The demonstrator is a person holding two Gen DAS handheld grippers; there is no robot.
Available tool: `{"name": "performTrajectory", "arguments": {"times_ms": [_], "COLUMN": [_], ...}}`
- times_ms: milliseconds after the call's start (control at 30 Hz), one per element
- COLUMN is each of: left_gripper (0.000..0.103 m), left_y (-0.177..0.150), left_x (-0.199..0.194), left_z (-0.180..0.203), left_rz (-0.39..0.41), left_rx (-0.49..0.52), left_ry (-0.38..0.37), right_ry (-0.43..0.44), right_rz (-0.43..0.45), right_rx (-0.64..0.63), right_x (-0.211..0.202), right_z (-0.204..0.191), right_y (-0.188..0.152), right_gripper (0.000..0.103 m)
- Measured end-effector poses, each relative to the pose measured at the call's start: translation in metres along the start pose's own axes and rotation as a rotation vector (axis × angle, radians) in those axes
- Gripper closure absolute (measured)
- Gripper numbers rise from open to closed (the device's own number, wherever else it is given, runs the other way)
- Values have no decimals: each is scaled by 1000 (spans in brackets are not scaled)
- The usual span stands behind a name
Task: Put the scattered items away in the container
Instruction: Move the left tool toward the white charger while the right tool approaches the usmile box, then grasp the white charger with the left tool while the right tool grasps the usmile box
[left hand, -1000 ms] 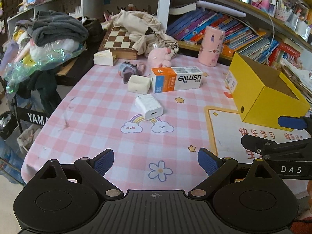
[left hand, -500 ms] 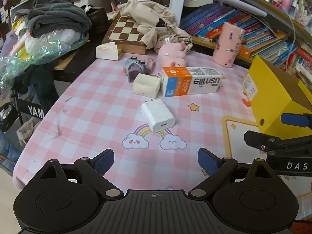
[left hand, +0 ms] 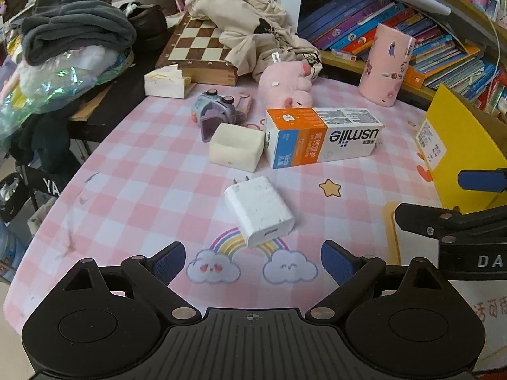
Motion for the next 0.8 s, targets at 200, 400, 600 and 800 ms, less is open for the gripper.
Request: {"name": "performTrajectory", "arguments": {"times_ms": [200, 400, 600, 800], "left_gripper": [10, 23, 40, 49], "left_y": [10, 17, 21, 22], "left_x": [20, 36, 46, 46], "left_z": [7, 11, 9, 5], "left_rz": [2, -11, -21, -8], "left_rx": [4, -1, -19, -17], "left_ry": [9, 29, 44, 30], "right_ry": [5, 15, 36, 52], "right_rz": [2, 0, -11, -15], "right_rx": [0, -7, -29, -47], "right_x": [12, 24, 36, 52], "right_z": [8, 11, 10, 8], "right_y": [10, 19, 28, 38], "right_gripper": [4, 4, 4, 4]}}
Point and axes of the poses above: each gripper's, at about its wrist camera, not at the fingertips, and x roughly the way its jaws point, z to its right, y to its top, the point moved 1 cm from there along x, roughly the way its jaws point, and after that the axes turned 3 degrees about -x, right-handed, at the moved point
